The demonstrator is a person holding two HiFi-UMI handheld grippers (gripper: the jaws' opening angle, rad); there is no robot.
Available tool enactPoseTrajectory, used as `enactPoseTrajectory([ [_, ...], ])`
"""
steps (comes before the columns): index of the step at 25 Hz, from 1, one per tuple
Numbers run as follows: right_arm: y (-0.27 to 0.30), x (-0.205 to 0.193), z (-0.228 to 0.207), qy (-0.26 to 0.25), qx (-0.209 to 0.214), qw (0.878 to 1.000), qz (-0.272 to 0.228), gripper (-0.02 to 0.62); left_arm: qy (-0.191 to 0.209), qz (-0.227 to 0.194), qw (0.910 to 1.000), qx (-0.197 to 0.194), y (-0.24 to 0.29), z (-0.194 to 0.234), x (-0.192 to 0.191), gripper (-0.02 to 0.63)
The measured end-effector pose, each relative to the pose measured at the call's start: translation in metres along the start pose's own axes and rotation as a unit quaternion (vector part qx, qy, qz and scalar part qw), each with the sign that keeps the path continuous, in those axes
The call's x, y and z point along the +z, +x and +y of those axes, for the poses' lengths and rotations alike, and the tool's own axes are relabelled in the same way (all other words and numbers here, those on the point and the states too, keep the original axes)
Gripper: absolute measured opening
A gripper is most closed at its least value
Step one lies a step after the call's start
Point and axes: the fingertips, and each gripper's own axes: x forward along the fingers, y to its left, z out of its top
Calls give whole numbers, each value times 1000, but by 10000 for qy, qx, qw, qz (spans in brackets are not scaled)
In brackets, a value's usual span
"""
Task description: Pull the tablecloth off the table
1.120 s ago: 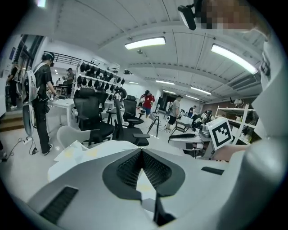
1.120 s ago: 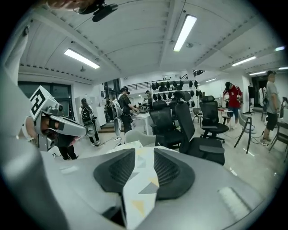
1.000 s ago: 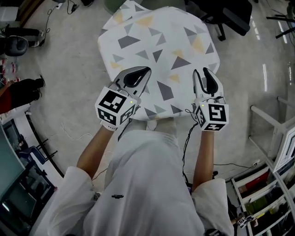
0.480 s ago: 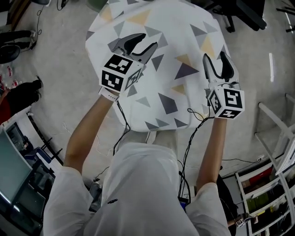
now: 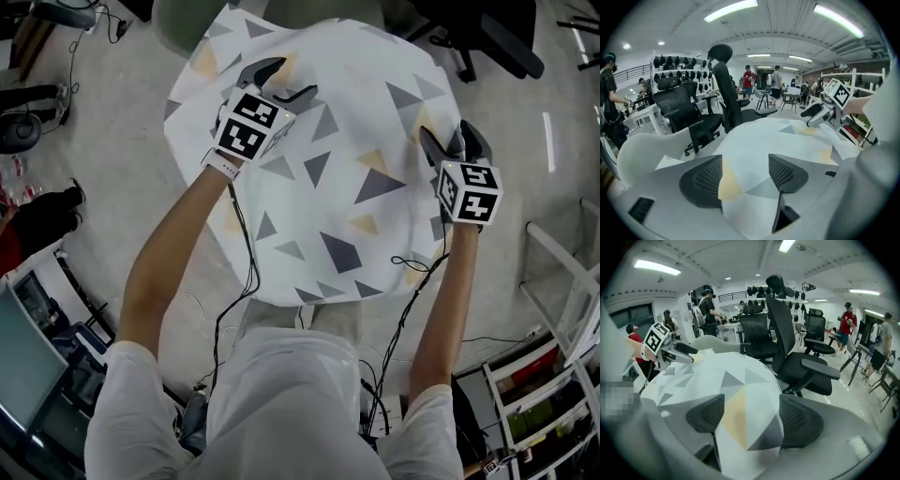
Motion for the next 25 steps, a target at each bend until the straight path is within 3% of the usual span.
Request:
enactPoseTrajectory([
  [7,18,-19,-14,146,-4,9988,469,391,292,397,9988,64,14,23,-18,336],
  [10,12,-20,-16,-43,-71,9989,458,353,394,486,9980,-126,23,35,-18,424],
  [11,9,-20,-16,-209,-158,9986,464,312,398,502,9978,-187,24,37,-17,439],
  [13,5,-22,-8,-649,-403,9959,491,8,381,517,9974,-329,27,37,-17,445],
  [15,3,-26,-1,-818,-566,9940,453,8,278,539,9967,-532,30,36,-18,445],
  [19,-2,-27,2,-412,-412,9977,342,12,84,576,9952,-792,32,36,-22,451],
  [21,-1,-23,4,-508,-359,9975,332,167,37,643,9942,-867,34,37,-23,453],
  [25,-1,-16,-15,-396,-565,9973,259,286,-37,830,9918,-969,35,40,-24,449],
])
